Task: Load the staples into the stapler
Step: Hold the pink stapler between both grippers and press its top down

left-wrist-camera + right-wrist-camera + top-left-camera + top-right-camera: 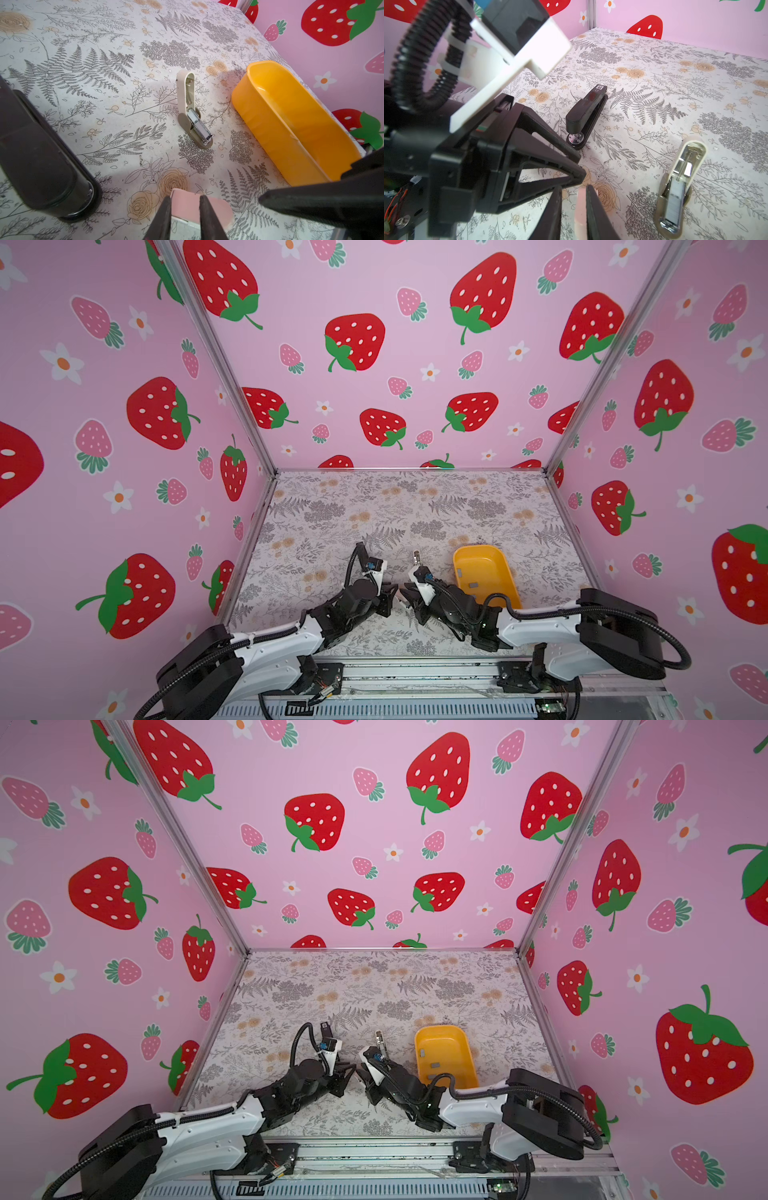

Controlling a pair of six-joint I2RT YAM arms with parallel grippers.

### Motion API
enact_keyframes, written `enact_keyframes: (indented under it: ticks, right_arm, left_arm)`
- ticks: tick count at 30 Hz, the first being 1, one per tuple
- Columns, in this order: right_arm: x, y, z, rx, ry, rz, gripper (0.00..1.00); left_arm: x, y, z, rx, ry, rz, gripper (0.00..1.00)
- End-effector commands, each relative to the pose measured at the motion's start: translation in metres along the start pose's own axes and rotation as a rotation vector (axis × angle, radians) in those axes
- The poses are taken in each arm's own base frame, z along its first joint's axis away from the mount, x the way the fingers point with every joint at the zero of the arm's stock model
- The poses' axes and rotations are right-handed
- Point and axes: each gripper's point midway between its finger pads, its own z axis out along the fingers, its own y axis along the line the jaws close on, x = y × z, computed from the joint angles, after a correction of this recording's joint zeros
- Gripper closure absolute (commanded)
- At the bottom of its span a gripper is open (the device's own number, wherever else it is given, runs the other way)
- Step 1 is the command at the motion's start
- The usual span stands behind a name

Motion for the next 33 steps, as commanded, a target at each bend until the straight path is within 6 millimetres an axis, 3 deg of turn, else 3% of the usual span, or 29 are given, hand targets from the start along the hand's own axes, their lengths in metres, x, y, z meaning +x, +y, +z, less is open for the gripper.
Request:
enact_keyframes:
  ticks: [1,16,33]
  right_arm:
    - [0.006,-0.003,0.007,0.035,0.031,-0.025,0.78]
    - [0.05,-0.008,0.016,0.045,0.128,-0.021,0.82]
    - [0.079,-0.016,0.013,0.064,0.173,0.007,0.81]
  left_arm:
    - [0.0,0.004,0.0,-0.026,-0.009,0.024,0.74]
    - [0.007,-0.001,0.005,0.02,-0.003,0.096,0.74]
    - [0.028,-0.004,0.018,0.06,0.043,0.225,0.81]
